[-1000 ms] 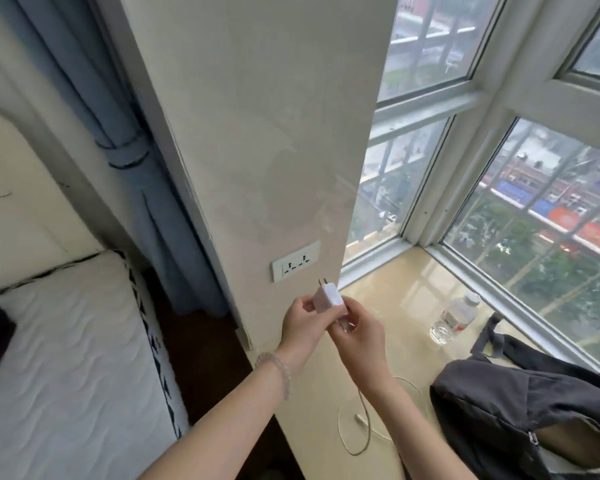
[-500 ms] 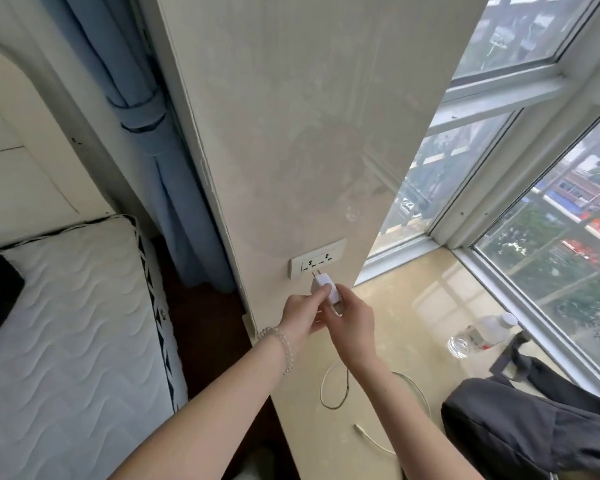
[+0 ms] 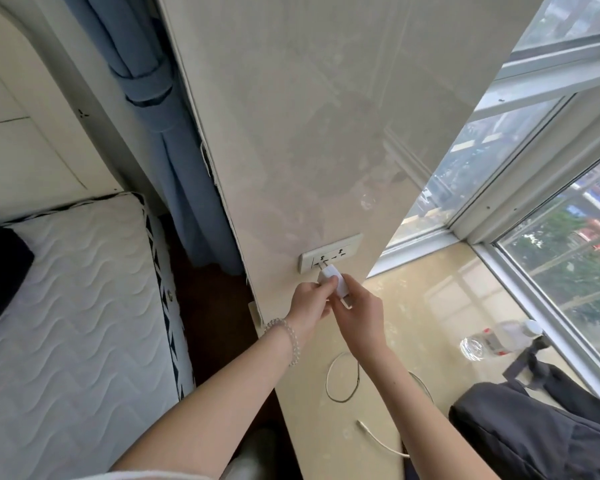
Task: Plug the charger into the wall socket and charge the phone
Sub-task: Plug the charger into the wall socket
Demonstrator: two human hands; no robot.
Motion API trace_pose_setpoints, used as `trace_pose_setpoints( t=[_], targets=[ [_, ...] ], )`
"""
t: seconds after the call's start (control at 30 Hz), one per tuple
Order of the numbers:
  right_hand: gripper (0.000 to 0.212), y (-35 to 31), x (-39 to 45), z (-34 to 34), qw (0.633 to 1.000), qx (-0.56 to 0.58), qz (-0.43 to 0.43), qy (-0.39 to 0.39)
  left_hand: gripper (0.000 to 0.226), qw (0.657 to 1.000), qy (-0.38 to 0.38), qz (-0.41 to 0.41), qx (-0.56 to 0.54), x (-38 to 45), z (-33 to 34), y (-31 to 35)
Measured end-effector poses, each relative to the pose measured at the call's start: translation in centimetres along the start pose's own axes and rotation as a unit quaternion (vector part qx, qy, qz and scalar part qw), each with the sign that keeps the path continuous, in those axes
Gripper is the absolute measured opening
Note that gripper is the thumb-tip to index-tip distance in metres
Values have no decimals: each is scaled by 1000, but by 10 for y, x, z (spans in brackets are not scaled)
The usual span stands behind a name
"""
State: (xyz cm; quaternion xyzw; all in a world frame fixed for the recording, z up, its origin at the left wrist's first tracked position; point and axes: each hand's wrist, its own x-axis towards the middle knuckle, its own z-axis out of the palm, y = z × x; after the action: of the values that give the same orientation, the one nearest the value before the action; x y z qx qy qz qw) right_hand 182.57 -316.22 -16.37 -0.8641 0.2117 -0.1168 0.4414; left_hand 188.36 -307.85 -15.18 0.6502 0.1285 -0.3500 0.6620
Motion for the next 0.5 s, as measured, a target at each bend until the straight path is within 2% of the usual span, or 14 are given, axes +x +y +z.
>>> trace_pose_setpoints(
  t=[0.07, 0.2, 0.37, 0.5],
  targets=[
    [7, -3, -1, 3, 1000, -17, 0, -2, 37, 1000, 3, 9, 10, 2, -4, 1],
    [26, -10, -6, 13, 999, -33, 12, 6, 26, 999, 9, 20, 31, 8, -15, 3],
    [10, -6, 5, -2, 998, -61, -10, -27, 27, 999, 44, 8, 28, 9, 0, 1],
    [15, -15, 1, 8, 997, -72, 8, 0, 32, 999, 31, -18, 16, 10, -10, 8]
  ],
)
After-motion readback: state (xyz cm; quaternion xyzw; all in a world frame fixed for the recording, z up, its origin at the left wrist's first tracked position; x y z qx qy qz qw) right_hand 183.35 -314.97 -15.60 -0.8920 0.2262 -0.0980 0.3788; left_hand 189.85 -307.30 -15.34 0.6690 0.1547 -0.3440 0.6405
